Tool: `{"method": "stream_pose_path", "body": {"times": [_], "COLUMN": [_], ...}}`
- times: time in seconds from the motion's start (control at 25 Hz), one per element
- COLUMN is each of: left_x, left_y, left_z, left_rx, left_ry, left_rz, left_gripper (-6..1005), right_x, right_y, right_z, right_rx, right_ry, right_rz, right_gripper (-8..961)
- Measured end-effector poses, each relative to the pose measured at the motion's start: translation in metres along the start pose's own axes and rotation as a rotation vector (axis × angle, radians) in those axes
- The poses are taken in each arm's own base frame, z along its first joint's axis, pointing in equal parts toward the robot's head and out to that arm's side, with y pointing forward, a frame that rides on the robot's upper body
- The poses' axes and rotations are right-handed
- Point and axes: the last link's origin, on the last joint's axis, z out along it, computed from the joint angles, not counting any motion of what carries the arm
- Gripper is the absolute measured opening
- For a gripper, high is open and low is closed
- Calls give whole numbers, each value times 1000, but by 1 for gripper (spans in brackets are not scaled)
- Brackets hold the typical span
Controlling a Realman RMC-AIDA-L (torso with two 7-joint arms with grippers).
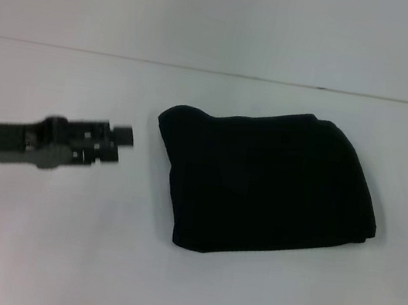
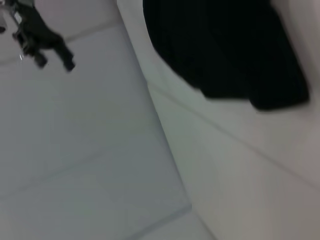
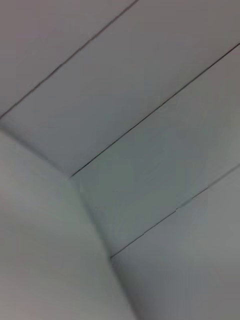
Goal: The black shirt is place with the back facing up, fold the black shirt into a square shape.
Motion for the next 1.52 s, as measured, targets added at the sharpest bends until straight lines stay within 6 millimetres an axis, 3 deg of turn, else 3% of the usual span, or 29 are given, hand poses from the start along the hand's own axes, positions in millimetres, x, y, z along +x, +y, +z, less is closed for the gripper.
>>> {"method": "stream_pose_path", "body": {"times": [0.2, 0.36, 0.64, 0.92, 1.2, 1.52], "left_x": [-23, -36, -48, -56, -60, -53], "left_y": [-12, -19, -24, -32, -41, -46], "left_z": [9, 20, 36, 51, 77, 95], "left_rx": [41, 56, 69, 143, 205, 253], "left_ry": [-62, -58, -91, -127, -79, -44], "left_rz": [-170, -290, -364, -352, -335, -304], "left_gripper": [648, 644, 639, 634, 628, 622], "right_x": [13, 6, -43, -84, -85, -83], "right_y": [2, -4, -5, 16, 34, 33], "right_z": [-31, -35, -7, 35, 66, 67], "right_rx": [-33, -1, 81, 222, 215, 213], "right_ry": [-93, -84, 235, 439, 514, 510], "right_rz": [47, 168, 251, 151, 96, 99], "right_gripper": [791, 791, 790, 791, 790, 791]}}
